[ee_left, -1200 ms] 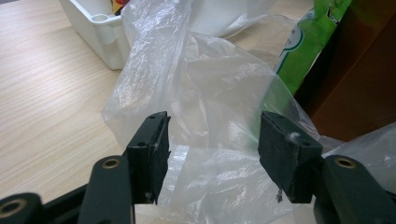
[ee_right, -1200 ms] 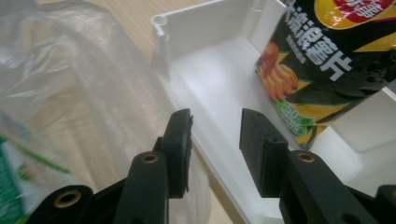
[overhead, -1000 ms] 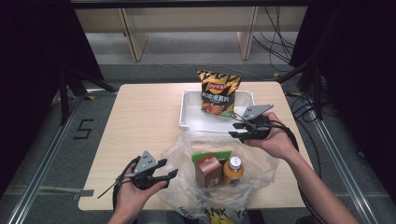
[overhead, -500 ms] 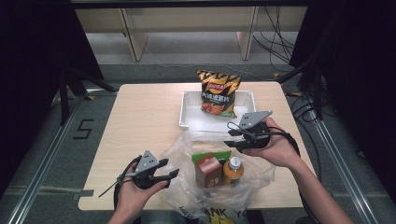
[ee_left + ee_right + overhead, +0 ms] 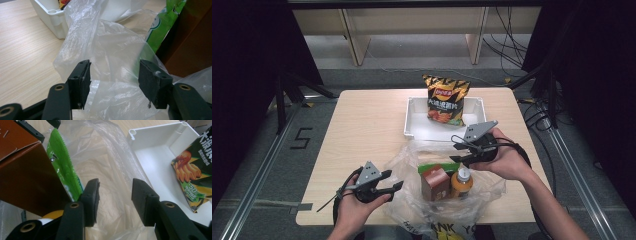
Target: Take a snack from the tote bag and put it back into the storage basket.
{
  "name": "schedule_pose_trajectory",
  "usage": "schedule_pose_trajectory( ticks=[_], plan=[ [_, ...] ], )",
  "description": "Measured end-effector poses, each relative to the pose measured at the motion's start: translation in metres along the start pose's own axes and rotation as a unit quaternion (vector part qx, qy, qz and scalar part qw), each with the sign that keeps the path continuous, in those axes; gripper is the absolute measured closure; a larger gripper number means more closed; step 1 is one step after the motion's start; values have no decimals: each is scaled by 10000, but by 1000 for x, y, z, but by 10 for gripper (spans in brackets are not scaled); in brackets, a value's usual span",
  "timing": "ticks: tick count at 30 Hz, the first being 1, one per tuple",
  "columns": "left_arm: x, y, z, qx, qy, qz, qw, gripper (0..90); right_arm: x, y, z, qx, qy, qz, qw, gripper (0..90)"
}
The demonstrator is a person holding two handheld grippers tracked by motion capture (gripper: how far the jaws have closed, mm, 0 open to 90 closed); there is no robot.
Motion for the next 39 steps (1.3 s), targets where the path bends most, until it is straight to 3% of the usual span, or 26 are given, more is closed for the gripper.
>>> schedule_pose_trajectory(
  ticks=[4,5,14,19,21,22,25,27,28,29,32,39],
  plan=[
    [-2,0,1,12,-51,-32,10000,427,0,3,-1,-71,32,-5,10000,581],
    [-2,-1,0,-16,-55,-124,9999,427,0,3,-2,-91,64,-28,9999,580],
    [-2,0,-1,-27,-44,-34,10000,427,-3,5,0,-297,146,-222,9992,577],
    [-3,-2,-2,-35,-59,-87,9999,427,-8,9,1,-457,124,-305,9984,574],
    [-3,-2,-1,-7,-104,-148,9998,427,-9,10,1,-421,124,-261,9987,574],
    [-3,-2,-1,-6,-111,-134,9998,427,-11,9,0,-449,118,-351,9983,573],
    [-4,-1,-1,12,-90,-8,10000,427,-14,11,-2,-493,66,-383,9980,573],
    [-4,-1,-1,6,-89,-7,10000,427,-16,13,-4,-506,24,-402,9979,573],
    [-4,-2,-1,-14,-77,-147,9999,427,-16,14,-5,-555,48,-410,9976,572],
    [-3,-2,-1,-13,-81,-155,9998,427,-16,15,-6,-524,33,-346,9980,572],
    [-4,-1,-2,-29,-71,-18,10000,427,-17,18,-6,-615,16,-436,9972,571],
    [-5,-1,-2,-37,-79,-72,9999,428,-12,17,1,-722,127,-398,9965,565]
  ],
)
Point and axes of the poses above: each handheld gripper's, and its own axes: z roughly forward along the jaws, x roughly out of its underside, y roughly to its left, the point moved 7 cm from there along z, roughly forward along the jaws, and after that the axes turned 5 degrees about -y, right-handed, at the moved point
